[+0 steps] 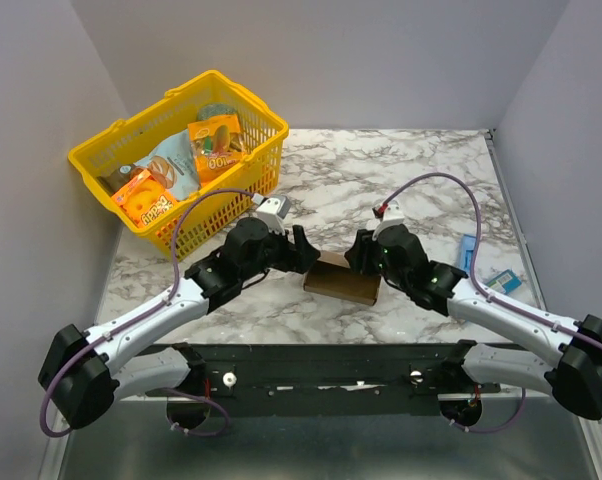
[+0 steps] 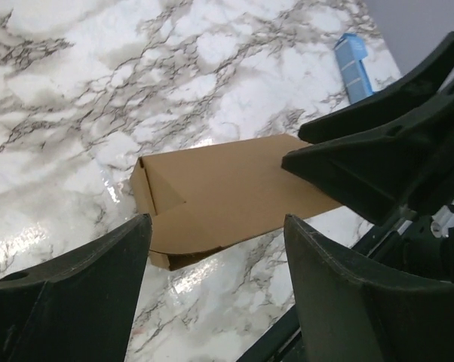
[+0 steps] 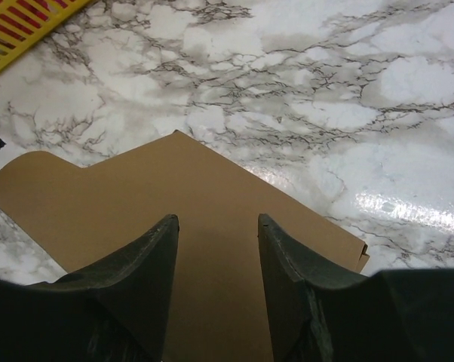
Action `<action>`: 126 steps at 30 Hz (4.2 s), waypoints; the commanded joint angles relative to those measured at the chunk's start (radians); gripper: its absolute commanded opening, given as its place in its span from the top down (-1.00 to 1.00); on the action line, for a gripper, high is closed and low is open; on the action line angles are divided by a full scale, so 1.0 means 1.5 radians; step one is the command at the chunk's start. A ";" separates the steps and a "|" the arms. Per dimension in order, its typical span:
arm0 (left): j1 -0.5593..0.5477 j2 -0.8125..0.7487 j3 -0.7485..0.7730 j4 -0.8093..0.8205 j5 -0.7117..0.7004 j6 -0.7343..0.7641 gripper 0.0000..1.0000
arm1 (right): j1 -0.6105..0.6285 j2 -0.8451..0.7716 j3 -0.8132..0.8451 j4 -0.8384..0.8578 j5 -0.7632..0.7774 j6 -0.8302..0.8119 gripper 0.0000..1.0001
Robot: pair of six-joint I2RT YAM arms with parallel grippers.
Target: Fold the paper box
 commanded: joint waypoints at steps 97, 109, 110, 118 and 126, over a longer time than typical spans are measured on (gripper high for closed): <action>0.024 0.053 -0.321 0.312 0.043 0.087 -0.79 | 0.139 0.227 0.094 -0.135 -0.036 -0.417 -0.79; 0.024 0.164 -0.276 0.382 0.026 0.120 -0.68 | 0.139 0.299 0.124 -0.176 -0.043 -0.406 -0.77; 0.023 0.172 -0.272 0.392 0.024 0.120 -0.68 | 0.139 0.302 0.125 -0.177 -0.038 -0.404 -0.76; 0.023 0.270 -0.252 0.500 0.011 0.133 -0.45 | 0.138 0.320 0.128 -0.175 0.018 -0.396 -0.58; 0.023 0.338 -0.276 0.645 0.066 0.148 -0.16 | 0.139 0.321 0.125 -0.167 0.011 -0.403 -0.35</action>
